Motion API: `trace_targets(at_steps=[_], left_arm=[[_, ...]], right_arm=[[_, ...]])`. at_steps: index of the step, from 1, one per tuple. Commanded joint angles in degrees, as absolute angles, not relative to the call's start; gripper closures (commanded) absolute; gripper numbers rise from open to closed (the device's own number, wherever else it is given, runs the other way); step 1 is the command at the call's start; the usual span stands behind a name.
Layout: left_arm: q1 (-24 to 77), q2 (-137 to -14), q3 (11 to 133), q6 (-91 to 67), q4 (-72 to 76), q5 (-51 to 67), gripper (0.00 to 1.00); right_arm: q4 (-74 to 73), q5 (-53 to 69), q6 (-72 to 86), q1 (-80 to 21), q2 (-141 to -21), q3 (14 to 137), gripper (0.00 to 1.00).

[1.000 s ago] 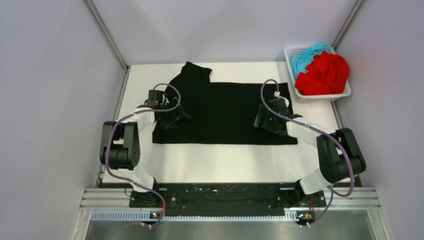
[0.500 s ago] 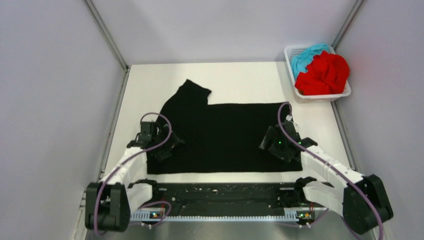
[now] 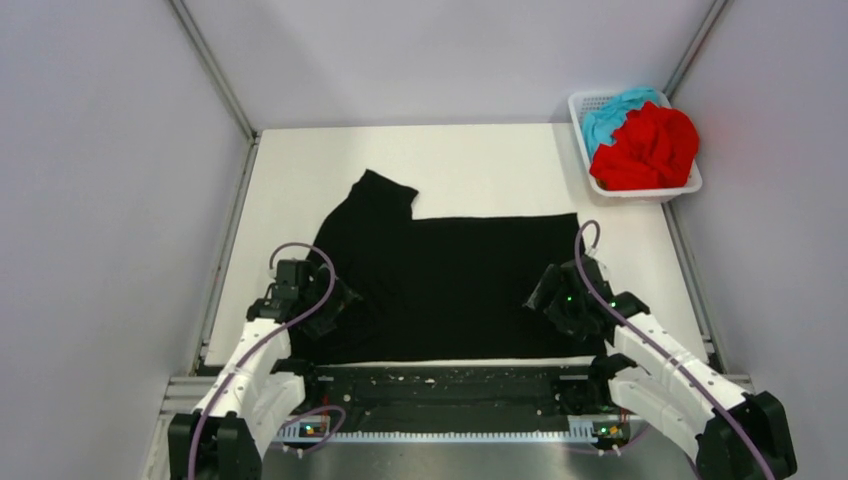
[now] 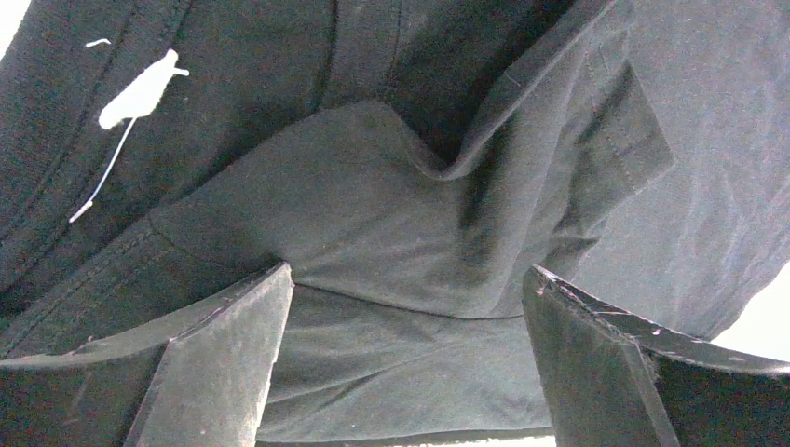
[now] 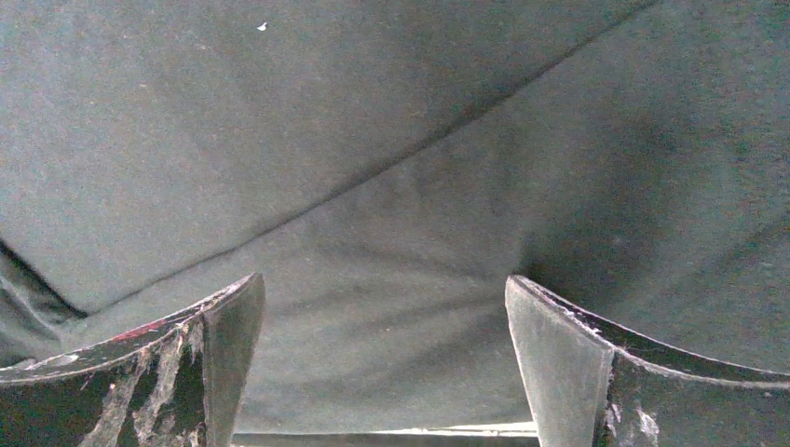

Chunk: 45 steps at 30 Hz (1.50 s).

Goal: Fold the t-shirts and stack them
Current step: Fold the flattened tshirt in 1/3 of the way, then grab the side of the flattened tshirt furthest away from the robot with both arms

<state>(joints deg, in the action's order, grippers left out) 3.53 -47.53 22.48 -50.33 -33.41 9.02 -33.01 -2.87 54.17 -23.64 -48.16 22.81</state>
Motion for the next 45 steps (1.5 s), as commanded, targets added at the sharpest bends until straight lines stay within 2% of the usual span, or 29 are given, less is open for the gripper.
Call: trace_targets(at_steps=[1,6,12,15,19,28,30,36,41,45], left_arm=[[3.52,-47.08,26.16,-49.12,-37.08,5.16,0.01],[3.52,-48.84,38.04,-44.95,-39.18,2.41,0.01],[3.52,-61.30,52.77,-39.36,-32.66,2.08,0.01],[3.47,-72.07,61.59,-36.08,-29.35,3.34,0.01],[3.52,-92.00,81.58,-29.67,-34.66,2.96,0.01],[4.34,-128.52,126.15,-20.84,-47.29,0.57,0.08],[5.42,-134.13,132.52,-19.09,-47.51,-2.27,0.08],[8.10,-140.64,134.49,-17.88,-42.40,-5.86,0.11],[10.36,-143.64,135.54,-18.68,-42.65,-8.40,0.11],[10.72,-145.19,135.53,-20.34,-44.49,-10.24,0.17]], right_arm=[[-36.95,-5.62,53.05,-24.49,-45.36,24.23,0.01],[-34.67,-13.23,45.58,-24.46,-45.28,35.16,0.01],[-28.19,-28.16,44.45,-24.49,-45.79,40.75,0.01],[-22.15,-30.37,40.74,-24.46,-46.59,40.78,0.01],[-18.29,-31.32,37.25,-24.35,-50.81,41.74,0.01],[-15.96,-33.91,32.33,-23.65,-68.61,50.33,0.01],[-17.21,-32.97,32.29,-23.00,-72.62,52.66,0.01],[-20.30,-29.17,32.12,-21.12,-80.52,57.12,0.01],[-21.23,-25.89,33.05,-20.01,-81.99,56.86,0.02],[-21.24,-25.19,33.43,-19.57,-81.03,55.62,0.02]])
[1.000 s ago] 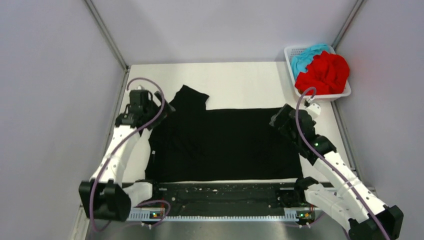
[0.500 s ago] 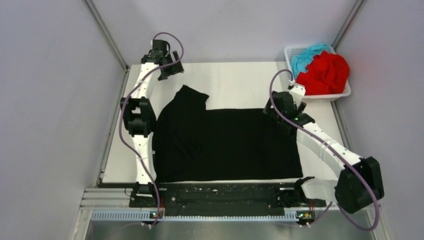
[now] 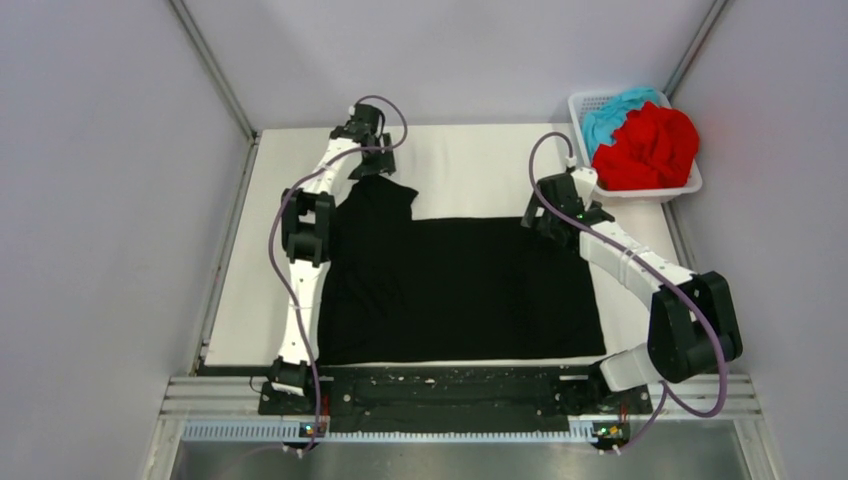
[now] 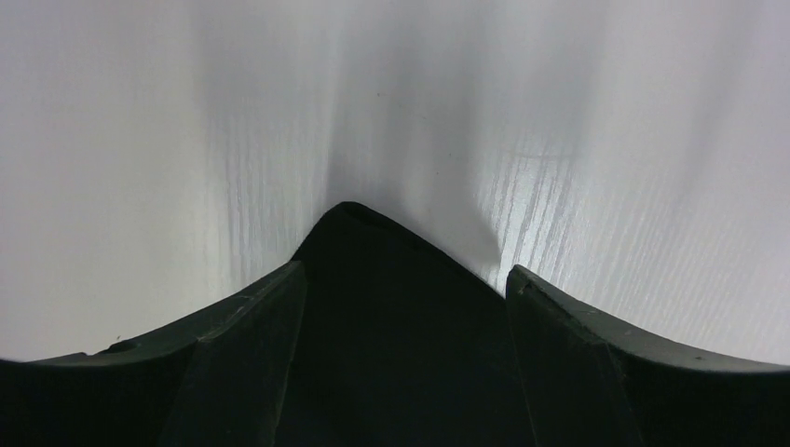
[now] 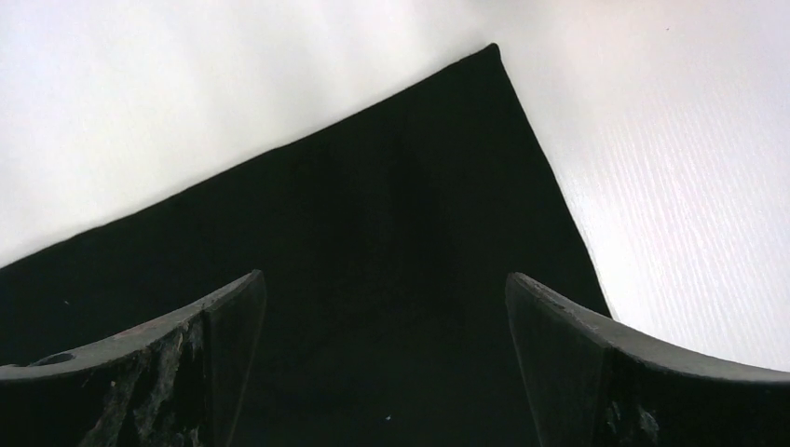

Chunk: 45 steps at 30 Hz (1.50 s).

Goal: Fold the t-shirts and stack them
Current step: Grab the side of the flattened tshirt furthest away from the robot with both arms

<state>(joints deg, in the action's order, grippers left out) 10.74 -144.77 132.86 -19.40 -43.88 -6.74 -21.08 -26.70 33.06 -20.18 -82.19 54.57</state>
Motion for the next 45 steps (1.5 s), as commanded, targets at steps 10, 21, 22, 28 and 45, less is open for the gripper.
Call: trace_targets(at_steps=[10,21,22,28,45], left_arm=[[10.94,-147.39,135.44,-21.63,-47.48,-14.15,0.36],[11.07,-147.99,135.44,-20.58,-48.10,-12.74,0.87],[11.05,-147.67,135.44,-20.51,-48.08,-12.70,0.93],[11.16,-144.06,134.41,-20.26,-47.40,-11.14,1.00],[12.16,-129.02,120.16,-20.85,-40.72,-4.60,1.00]], right_arm=[[-21.07,-24.51,34.67,-19.47,-78.73,52.38,0.02],[-21.51,-26.27,35.29,-19.28,-78.36,51.77,0.03],[-21.67,-26.89,35.25,-19.07,-78.89,52.38,0.03],[-24.69,-30.13,35.47,-17.08,-87.60,62.09,0.08],[-37.75,-41.38,36.54,-14.60,-120.13,90.86,0.13]])
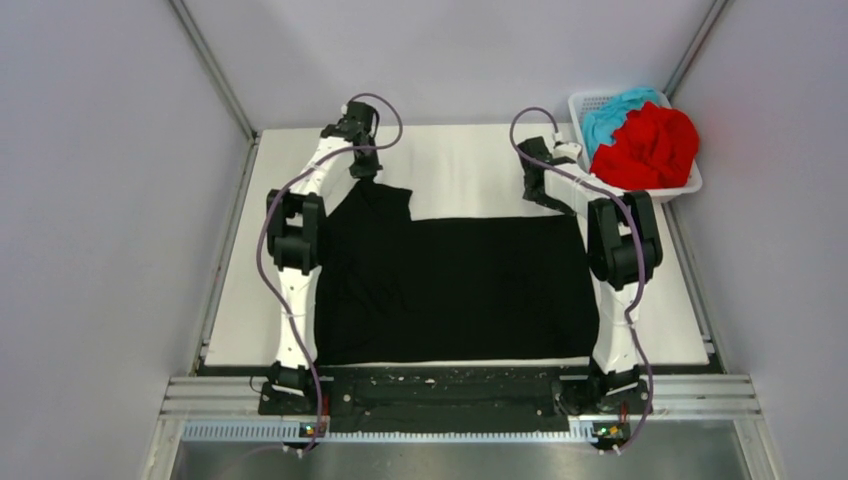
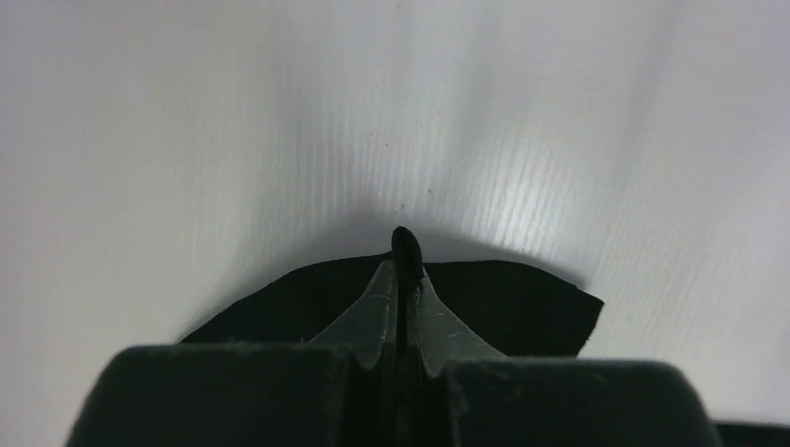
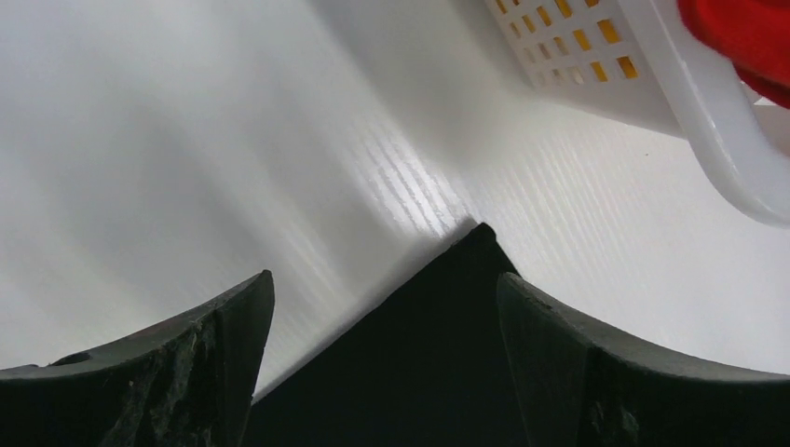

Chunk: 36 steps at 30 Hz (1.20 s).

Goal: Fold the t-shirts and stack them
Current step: Grab the side of the flattened tshirt furthest away from the robot with both arms

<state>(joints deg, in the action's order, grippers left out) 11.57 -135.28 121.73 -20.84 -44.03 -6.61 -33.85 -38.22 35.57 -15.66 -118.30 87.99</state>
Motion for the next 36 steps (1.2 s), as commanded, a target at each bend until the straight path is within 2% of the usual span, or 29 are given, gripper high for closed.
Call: trace_targets(at_steps=[1,9,15,22,28,34,36], left_arm=[[12.27,-128.58,119.81,-20.83,-40.69,-4.57,1.00],[12.66,-126.17,118.12,-21.17,-40.38,-4.42,1.00],[12.81,-124.35,116.05,-21.41,-39.87,-4.79,1.00],[13.14,-122.54,113.43,-21.57,-39.12,-5.01,1.00],[13.25,-122.06,113.14,-21.71,-39.28,-5.17,1.00],[13.23,-121.24,112.86,-21.08,-39.36,-5.11,1.00],[13.27,-120.66,112.66,-20.36,-39.44,-4.59,1.00]], right_arm=[[-38.02,-41.10,36.50,-14.47,-120.49,90.61,0.13],[-38.75,-40.56,38.65,-13.99,-118.51,83.93,0.20],[-39.11,-40.81,42.47,-13.93,-115.20,78.32,0.29],[-36.31,-41.24,43.86,-13.91,-114.10,75.99,0.50],[-34.67,-41.67,45.19,-13.92,-116.06,77.02,0.71],[-30.91,-41.85,43.59,-13.84,-115.83,76.99,1.00],[-29.21,-41.08,41.39,-13.96,-115.04,77.31,1.00]])
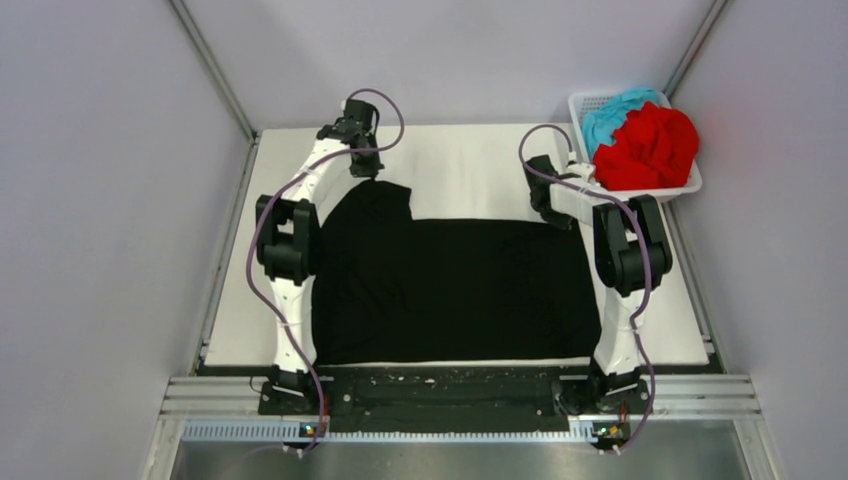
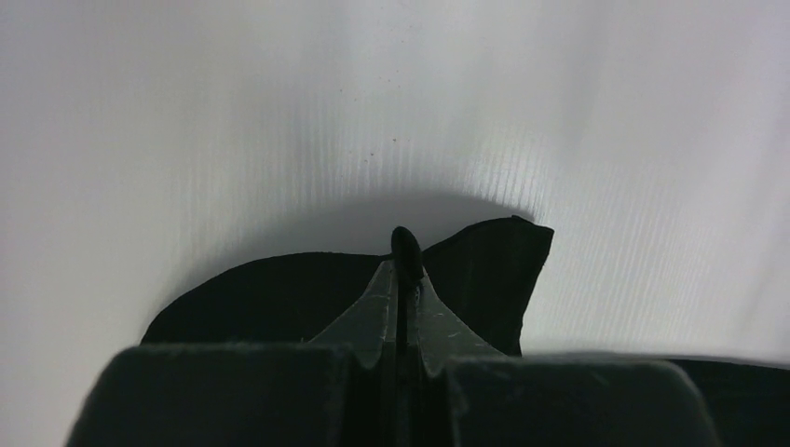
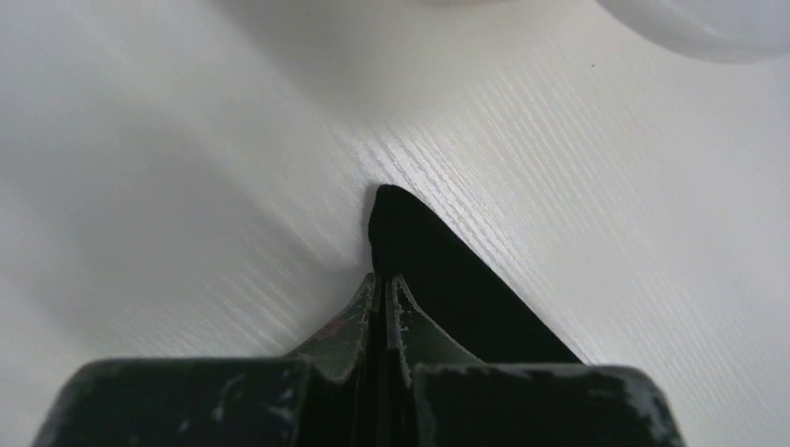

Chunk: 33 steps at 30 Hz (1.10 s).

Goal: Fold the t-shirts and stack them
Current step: Grab the side of the flattened tshirt furthest away from the robot with both arms, then fold the other side of the tshirt into a rectangle

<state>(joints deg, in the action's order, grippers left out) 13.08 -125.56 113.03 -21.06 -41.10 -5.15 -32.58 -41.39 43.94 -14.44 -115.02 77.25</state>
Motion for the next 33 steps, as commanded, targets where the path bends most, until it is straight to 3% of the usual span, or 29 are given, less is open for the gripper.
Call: trace_targets(at_steps=[1,8,26,33], left_arm=[[13.27,-120.22,112.29,-20.31,-39.33,-4.61,1.00],[13.72,-114.42,106.03,-18.99,-38.45,1.83,1.00],[17.21,-85.31,69.55,-25.32,-33.11,-2.55,1.00],[17.81,-74.37,62.32,-28.19,-35.19,-1.94,1.00]], right_arm=[[-28.47,-40.63,40.69,-13.96,-114.57,77.42,1.00],[-25.64,-36.33,33.82,-15.14,-108.82,74.07,1.00],[-25.85,-31.64,28.05,-21.06,-86.69,58.89,1.00],[-27.68,-30.80,26.79,-21.04,-80.94,56.91,1.00]])
